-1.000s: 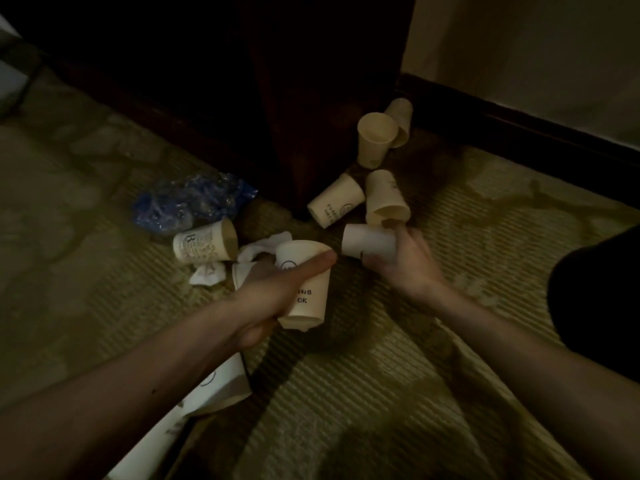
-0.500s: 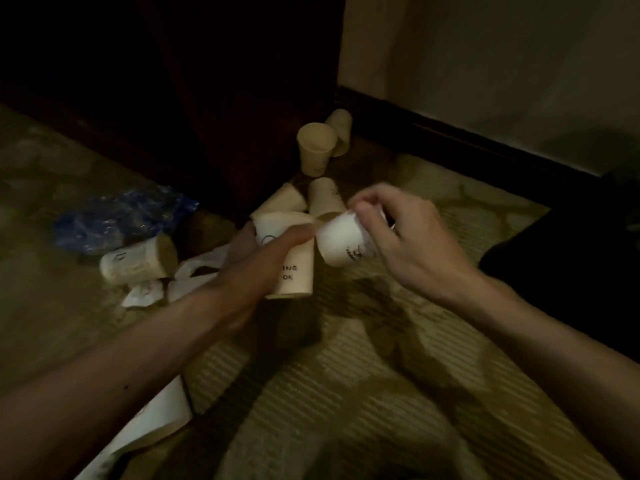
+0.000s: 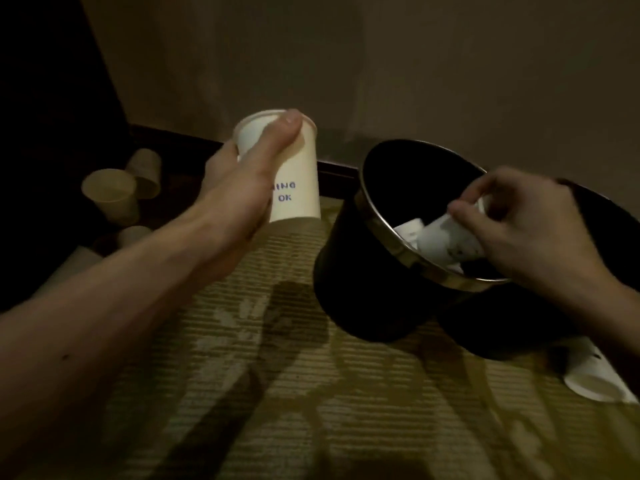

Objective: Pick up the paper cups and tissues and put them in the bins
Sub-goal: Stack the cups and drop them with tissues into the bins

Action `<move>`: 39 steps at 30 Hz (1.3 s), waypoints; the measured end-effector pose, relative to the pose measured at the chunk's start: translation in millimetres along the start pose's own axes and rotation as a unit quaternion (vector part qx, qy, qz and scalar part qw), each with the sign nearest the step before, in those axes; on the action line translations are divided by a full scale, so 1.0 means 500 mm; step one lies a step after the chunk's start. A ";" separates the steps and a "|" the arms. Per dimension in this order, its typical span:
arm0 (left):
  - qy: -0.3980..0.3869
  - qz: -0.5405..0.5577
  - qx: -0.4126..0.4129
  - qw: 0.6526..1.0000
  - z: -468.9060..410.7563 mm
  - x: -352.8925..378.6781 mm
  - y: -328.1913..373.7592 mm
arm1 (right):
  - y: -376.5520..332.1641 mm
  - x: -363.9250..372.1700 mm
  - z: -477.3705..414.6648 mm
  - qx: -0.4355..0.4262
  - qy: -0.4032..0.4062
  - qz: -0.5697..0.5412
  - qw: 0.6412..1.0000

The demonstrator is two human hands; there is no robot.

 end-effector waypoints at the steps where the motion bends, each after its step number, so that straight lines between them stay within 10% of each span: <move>1: -0.008 0.007 -0.004 1.000 -0.002 0.011 0.004 | 0.013 0.003 0.005 0.004 -0.020 0.010 1.000; 11: -0.038 0.027 0.059 0.997 0.003 0.114 0.031 | 0.018 -0.011 -0.006 -0.037 -0.058 0.151 0.986; 18: -0.108 -0.141 0.207 0.962 -0.040 0.252 0.058 | -0.025 -0.011 -0.075 -0.049 -0.068 -0.277 0.957; 31: -0.261 -0.614 0.264 0.697 -0.115 0.311 -0.035 | 0.116 0.052 -0.073 0.039 -0.159 -0.068 0.984; 39: -0.252 -0.581 0.396 0.664 -0.023 0.202 0.069 | -0.007 -0.001 -0.013 -0.094 0.044 -0.101 0.990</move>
Point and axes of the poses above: each hand's wrist, its own z-axis away from the middle knuckle, its own x-axis out of the palm, y = z × x, the point moved 2 cm from there along -z, towards the middle knuckle, and after that the axes turned 6 degrees about y, right-handed, at the moved point
